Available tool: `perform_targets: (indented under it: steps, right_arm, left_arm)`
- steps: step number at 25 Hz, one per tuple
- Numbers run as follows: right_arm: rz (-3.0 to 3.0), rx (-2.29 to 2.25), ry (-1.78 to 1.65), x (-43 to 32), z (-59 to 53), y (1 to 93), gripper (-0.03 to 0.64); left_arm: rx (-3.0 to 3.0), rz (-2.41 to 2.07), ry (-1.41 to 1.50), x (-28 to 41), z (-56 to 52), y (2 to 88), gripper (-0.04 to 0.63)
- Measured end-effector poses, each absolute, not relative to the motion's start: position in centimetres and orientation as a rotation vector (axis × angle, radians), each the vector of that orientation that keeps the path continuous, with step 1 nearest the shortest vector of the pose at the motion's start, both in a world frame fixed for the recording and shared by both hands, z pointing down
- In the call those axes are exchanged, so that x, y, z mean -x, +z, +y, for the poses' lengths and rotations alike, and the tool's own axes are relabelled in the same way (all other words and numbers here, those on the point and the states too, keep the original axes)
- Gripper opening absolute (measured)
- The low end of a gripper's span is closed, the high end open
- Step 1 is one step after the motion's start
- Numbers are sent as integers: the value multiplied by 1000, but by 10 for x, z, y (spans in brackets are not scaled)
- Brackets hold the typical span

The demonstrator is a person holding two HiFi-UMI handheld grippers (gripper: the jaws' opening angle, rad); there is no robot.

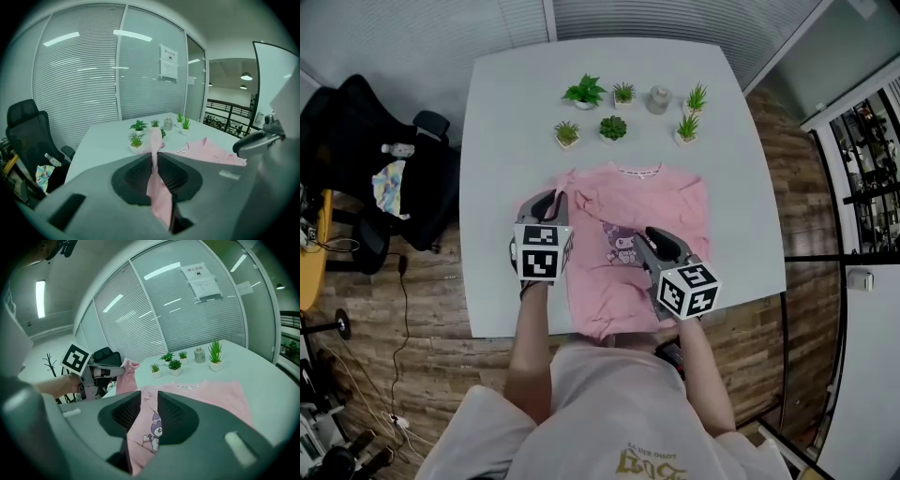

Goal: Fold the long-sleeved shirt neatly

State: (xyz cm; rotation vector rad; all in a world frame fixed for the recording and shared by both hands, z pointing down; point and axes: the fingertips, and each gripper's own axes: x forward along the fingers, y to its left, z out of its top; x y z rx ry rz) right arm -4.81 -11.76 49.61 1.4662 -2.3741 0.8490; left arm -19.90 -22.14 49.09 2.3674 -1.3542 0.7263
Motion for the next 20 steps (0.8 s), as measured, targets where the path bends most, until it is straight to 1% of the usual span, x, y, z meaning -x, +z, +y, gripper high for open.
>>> perform_targets:
  steps: [20]
  right_arm:
    - [-2393,-1531,860,2,-120,489,121]
  left_arm:
    - [-2467,-1276,697,126,-209,461,43]
